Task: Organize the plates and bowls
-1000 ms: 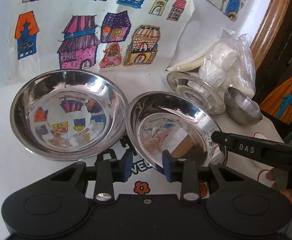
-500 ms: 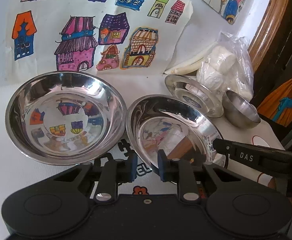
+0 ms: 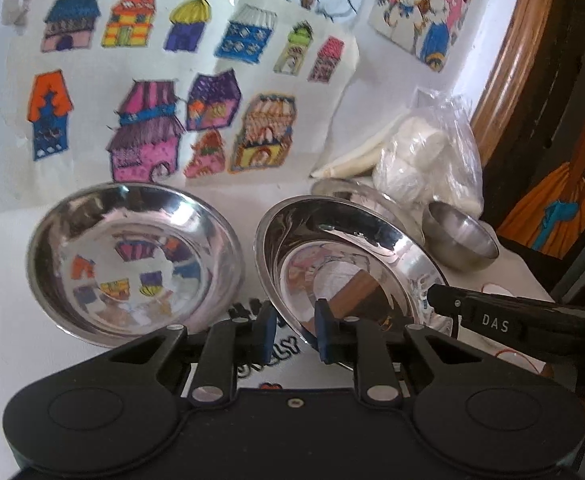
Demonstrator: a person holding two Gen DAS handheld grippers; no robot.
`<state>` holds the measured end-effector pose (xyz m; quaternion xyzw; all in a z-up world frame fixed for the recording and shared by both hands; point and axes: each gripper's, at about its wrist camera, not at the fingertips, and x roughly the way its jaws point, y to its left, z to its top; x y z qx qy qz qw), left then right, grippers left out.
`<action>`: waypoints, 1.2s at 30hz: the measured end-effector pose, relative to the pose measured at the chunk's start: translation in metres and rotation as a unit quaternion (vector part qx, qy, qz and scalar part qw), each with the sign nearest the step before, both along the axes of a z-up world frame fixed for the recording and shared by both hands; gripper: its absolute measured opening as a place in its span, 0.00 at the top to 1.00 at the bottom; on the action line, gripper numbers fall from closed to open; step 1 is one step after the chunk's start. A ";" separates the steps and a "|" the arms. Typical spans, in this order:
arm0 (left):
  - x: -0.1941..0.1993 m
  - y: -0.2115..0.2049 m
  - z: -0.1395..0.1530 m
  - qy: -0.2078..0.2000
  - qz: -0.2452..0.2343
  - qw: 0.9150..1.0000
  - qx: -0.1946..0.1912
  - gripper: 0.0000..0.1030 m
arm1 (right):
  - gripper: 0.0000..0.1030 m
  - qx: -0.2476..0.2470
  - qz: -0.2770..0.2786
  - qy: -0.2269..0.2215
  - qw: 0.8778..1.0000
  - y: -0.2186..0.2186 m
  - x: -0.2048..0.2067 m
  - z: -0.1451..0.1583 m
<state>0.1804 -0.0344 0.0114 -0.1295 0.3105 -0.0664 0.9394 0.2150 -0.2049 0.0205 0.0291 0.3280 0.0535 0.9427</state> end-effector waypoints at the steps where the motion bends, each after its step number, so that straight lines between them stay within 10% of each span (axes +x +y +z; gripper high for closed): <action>1: -0.002 0.003 0.002 -0.004 0.005 1.000 0.001 0.79 | 0.87 0.001 0.003 -0.004 1.000 0.003 0.000 0.002; 36: -0.001 0.119 -0.002 0.015 0.144 0.988 0.056 0.81 | 0.84 -0.019 0.093 -0.029 0.995 0.148 0.026 0.004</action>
